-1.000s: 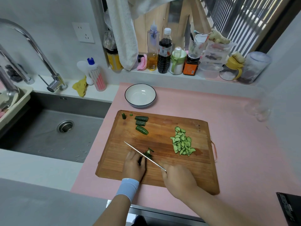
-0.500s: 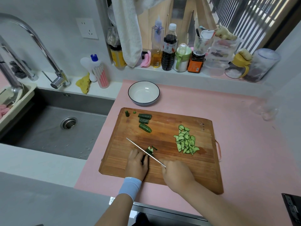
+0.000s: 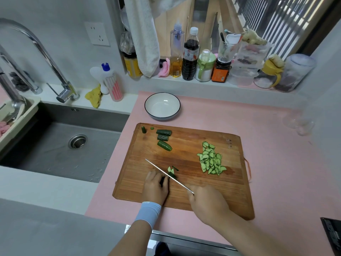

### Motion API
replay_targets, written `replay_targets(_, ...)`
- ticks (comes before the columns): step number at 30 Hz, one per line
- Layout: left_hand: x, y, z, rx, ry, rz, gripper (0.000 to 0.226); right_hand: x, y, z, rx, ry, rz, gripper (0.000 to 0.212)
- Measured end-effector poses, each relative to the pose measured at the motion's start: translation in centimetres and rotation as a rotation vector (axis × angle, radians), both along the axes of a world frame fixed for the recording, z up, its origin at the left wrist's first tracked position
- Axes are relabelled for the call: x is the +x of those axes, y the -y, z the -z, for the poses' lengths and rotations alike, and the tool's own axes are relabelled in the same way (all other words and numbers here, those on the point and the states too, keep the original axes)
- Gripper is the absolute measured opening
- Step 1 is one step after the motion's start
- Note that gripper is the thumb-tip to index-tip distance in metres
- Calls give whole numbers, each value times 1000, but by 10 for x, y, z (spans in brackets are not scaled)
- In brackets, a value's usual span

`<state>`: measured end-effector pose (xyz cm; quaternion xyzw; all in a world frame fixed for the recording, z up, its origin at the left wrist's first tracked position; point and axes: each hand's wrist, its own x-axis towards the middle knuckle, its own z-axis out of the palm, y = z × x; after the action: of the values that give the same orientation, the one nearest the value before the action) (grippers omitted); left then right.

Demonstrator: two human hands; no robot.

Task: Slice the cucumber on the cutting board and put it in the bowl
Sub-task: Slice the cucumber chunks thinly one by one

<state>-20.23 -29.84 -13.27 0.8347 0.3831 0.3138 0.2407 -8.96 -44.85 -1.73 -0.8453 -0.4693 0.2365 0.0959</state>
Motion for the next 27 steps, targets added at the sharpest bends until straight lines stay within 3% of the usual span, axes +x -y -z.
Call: replay_targets(27, -4, 4, -4, 14, 14, 3, 17, -4, -16, 0, -43, -36, 19, 23)
